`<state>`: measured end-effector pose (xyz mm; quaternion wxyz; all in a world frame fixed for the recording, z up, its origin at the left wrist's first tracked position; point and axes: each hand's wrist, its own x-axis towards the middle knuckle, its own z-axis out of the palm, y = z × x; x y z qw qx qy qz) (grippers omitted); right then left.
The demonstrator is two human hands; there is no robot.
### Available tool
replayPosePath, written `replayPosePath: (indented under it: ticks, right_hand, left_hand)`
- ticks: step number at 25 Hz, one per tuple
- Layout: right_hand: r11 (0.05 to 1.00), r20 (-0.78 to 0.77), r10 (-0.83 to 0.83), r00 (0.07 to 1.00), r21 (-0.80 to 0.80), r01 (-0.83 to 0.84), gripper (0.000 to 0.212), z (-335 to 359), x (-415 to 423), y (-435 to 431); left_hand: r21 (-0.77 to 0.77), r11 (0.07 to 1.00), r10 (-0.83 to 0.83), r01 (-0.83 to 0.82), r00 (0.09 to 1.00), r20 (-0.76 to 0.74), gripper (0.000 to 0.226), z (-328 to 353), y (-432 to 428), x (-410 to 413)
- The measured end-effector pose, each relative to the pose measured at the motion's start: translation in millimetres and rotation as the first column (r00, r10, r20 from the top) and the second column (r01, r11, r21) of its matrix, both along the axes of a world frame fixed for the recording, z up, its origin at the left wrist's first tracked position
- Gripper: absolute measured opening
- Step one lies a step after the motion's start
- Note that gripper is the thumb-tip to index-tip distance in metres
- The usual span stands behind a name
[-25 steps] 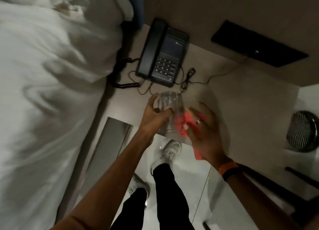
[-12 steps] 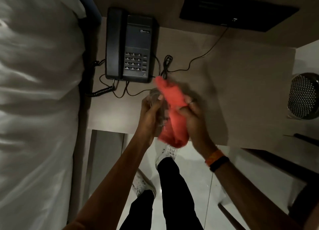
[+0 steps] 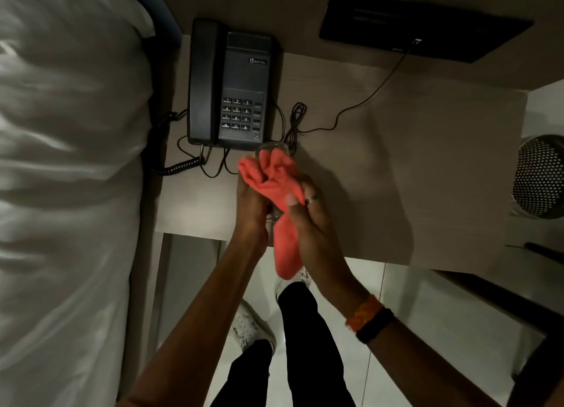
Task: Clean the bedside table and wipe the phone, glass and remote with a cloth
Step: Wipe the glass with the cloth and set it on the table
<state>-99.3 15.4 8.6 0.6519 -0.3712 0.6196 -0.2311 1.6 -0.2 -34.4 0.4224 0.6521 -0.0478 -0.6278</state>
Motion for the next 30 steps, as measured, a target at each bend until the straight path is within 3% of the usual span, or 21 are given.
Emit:
replayPosePath:
  ticks: [2, 4, 8, 12, 14, 17, 22, 24, 25, 27, 30]
  right_hand:
    - [0.988, 0.048, -0.129, 0.990, 0.087, 0.125, 0.040, -8, -3, -28]
    - [0.962, 0.108, -0.248, 0.963, 0.142, 0.232, 0.041, -10, -6, -45]
    - [0.978, -0.005, -0.166, 0.986, 0.127, 0.165, 0.048, -8, 0, -11]
    - [0.916, 0.033, -0.338, 0.940, 0.239, 0.321, 0.051, -16, -15, -42]
    - [0.915, -0.007, -0.333, 0.943, 0.238, 0.325, 0.047, -23, -16, -49]
    - [0.855, 0.099, -0.411, 0.906, 0.385, 0.347, 0.047, -27, -7, -47]
    - [0.884, 0.108, -0.421, 0.901, 0.271, 0.381, 0.038, -17, -19, -36]
    - [0.952, 0.021, -0.251, 0.968, 0.186, 0.243, 0.040, -17, -11, -31]
    - [0.950, 0.036, -0.204, 0.978, 0.247, 0.189, 0.043, -18, -6, -30]
    - [0.942, 0.066, -0.247, 0.967, 0.249, 0.224, 0.046, -23, -3, -34]
    - [0.922, 0.114, -0.330, 0.937, 0.254, 0.294, 0.056, -20, -16, -39]
  left_hand:
    - [-0.059, 0.996, -0.065, 0.066, 0.998, 0.020, 0.035, 4, 6, -8]
    - [-0.096, 0.989, -0.106, 0.110, 0.994, 0.038, 0.045, 12, 9, -15]
    - [-0.193, 0.981, -0.016, 0.013, 1.000, -0.015, 0.043, 7, -5, 3]
    - [-0.091, 0.995, -0.044, 0.033, 0.992, -0.120, 0.042, 12, 11, -11]
    - [-0.040, 0.999, 0.004, -0.007, 0.998, -0.063, 0.043, 11, 8, -16]
    - [-0.078, 0.996, 0.042, -0.040, 0.999, 0.030, 0.034, 11, -6, -11]
    - [-0.065, 0.991, -0.122, 0.118, 0.991, -0.053, 0.046, 20, 7, -19]
    - [-0.105, 0.993, -0.065, 0.062, 0.997, -0.030, 0.042, 18, -6, -11]
    - [-0.122, 0.992, -0.038, 0.039, 0.999, 0.009, 0.042, 18, -15, -6]
    - [-0.116, 0.991, -0.056, 0.064, 0.996, 0.073, 0.039, 19, -20, -2]
    - [-0.039, 0.975, -0.219, 0.219, 0.976, 0.010, 0.037, 25, 1, -16]
